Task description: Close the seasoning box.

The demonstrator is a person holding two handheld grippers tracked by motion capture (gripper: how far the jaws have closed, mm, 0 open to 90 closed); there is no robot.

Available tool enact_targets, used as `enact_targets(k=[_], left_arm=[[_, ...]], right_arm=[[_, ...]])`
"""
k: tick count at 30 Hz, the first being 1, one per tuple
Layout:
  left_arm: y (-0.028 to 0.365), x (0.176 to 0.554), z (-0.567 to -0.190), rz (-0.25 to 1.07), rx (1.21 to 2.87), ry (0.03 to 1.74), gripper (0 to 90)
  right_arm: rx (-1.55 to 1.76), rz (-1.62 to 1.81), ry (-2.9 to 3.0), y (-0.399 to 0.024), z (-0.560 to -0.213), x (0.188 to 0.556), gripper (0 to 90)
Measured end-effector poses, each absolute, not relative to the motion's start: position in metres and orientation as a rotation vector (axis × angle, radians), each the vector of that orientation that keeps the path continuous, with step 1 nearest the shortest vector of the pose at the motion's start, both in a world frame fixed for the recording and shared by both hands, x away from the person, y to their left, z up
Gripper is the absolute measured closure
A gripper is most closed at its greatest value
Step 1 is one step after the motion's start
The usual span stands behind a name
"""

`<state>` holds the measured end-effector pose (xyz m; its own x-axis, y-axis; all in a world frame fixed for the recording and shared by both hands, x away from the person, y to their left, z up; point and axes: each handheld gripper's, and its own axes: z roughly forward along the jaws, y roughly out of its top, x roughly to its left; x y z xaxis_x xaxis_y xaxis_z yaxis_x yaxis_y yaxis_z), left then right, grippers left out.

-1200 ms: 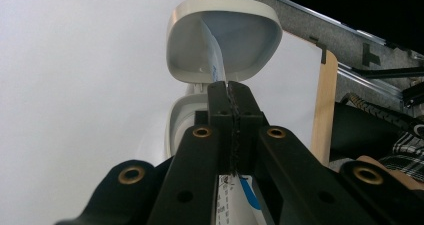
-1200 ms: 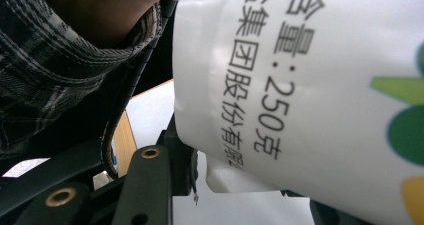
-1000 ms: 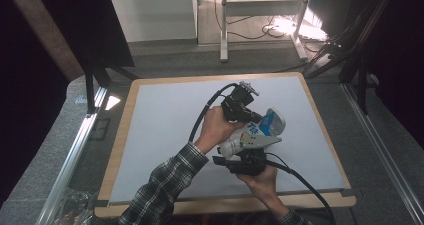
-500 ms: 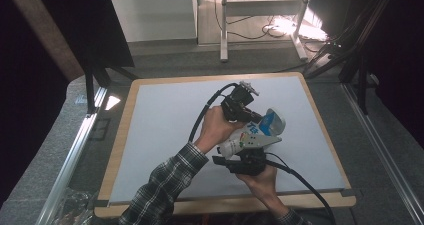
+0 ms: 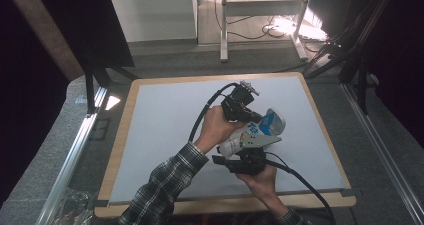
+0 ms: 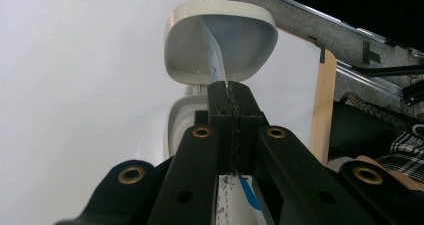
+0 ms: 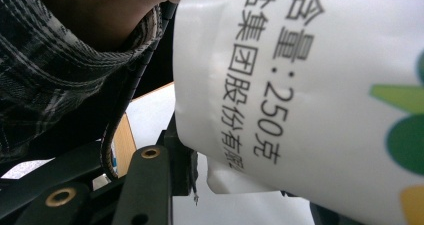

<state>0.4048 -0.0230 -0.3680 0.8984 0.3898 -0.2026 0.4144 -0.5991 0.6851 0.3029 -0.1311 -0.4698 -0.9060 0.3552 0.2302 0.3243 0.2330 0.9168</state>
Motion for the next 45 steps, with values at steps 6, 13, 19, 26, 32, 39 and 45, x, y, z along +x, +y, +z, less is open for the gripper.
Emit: enact_targets(k=[6, 13, 19, 26, 32, 39, 45], left_arm=[[-0.0234, 0.405, -0.3681, -0.043, 2.279, 0.572, 89.6], [-0.0241, 0.4048, -0.3666, -0.04, 2.283, 0.569, 89.6], [-0.0247, 0.4049, -0.3662, -0.039, 2.283, 0.566, 89.6], [-0.0251, 0.4052, -0.3666, -0.043, 2.282, 0.571, 89.6], [-0.0254, 0.4056, -0.3667, -0.044, 2.285, 0.571, 89.6], [-0.025, 0.4066, -0.3664, -0.043, 2.286, 0.579, 89.7], [-0.0253, 0.4077, -0.3655, -0.045, 2.29, 0.579, 89.6]], right_arm=[[0.675, 1.807, 2.448, -0.1307, -0.4695, 0.303, 58.7], [0.673, 1.809, 2.44, -0.1306, -0.4689, 0.3032, 58.7], [0.678, 1.809, 2.436, -0.1307, -0.4685, 0.3031, 58.9], [0.691, 1.797, 2.432, -0.1299, -0.4682, 0.3028, 60.5], [0.695, 1.785, 2.427, -0.1293, -0.4676, 0.3028, 61.6], [0.692, 1.789, 2.426, -0.1291, -0.4663, 0.3029, 61.7], [0.7, 1.805, 2.424, -0.1292, -0.4655, 0.3032, 61.4]])
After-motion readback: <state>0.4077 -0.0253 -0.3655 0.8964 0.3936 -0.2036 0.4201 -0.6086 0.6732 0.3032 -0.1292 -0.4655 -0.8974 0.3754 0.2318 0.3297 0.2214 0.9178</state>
